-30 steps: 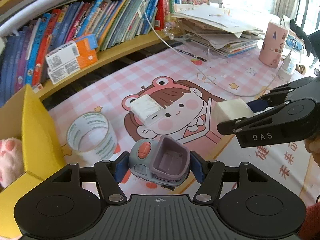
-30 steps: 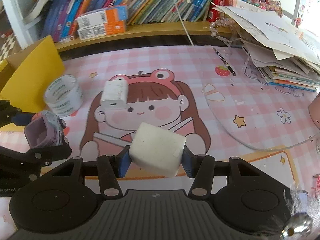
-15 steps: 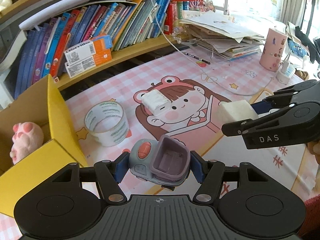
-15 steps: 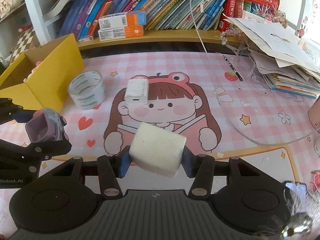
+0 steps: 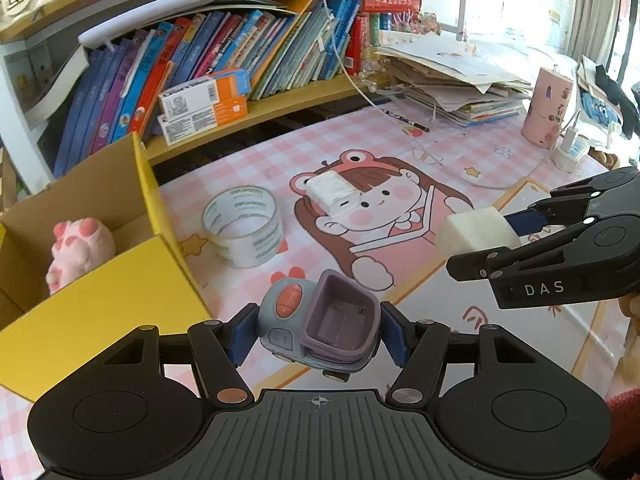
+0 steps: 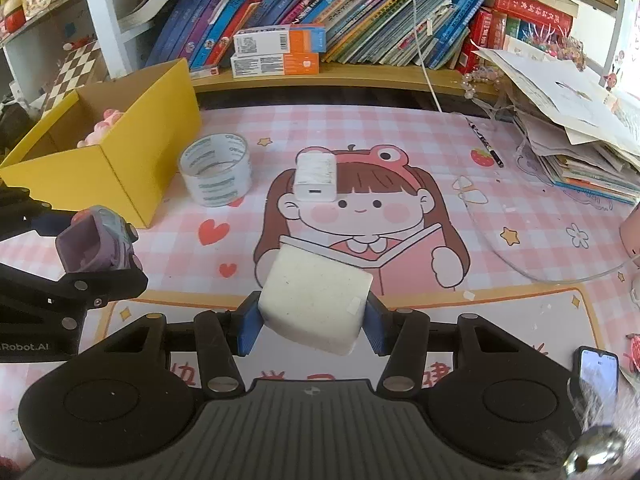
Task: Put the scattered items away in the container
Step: 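Lift and carry the toy car and sponge with both tools toward the yellow box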
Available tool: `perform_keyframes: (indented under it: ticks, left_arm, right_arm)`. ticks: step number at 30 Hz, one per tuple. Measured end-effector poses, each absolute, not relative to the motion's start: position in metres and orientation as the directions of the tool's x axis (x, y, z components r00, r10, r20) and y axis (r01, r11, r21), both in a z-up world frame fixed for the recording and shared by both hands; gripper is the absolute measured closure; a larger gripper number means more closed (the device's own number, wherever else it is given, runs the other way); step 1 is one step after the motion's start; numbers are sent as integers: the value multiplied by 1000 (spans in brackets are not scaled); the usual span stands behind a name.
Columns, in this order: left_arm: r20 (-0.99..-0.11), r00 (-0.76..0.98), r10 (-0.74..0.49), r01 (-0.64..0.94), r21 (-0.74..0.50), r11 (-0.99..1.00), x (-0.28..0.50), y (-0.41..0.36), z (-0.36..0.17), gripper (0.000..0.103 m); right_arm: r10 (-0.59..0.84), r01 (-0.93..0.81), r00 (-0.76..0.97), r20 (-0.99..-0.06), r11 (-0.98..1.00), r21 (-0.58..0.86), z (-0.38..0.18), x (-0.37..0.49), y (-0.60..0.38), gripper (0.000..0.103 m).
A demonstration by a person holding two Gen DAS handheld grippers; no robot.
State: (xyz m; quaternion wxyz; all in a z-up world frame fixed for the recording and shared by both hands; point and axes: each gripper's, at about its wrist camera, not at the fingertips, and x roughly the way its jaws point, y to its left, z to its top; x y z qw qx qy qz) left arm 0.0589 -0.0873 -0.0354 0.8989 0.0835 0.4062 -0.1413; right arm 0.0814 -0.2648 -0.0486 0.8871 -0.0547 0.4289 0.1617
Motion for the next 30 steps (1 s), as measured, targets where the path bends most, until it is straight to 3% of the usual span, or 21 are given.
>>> perform_keyframes:
  ticks: [30]
  left_arm:
    - [-728, 678, -105, 168, 15, 986, 27, 17, -19, 40]
  right_arm:
    - [324, -502, 544, -774, 865, 9, -32, 68, -161, 54]
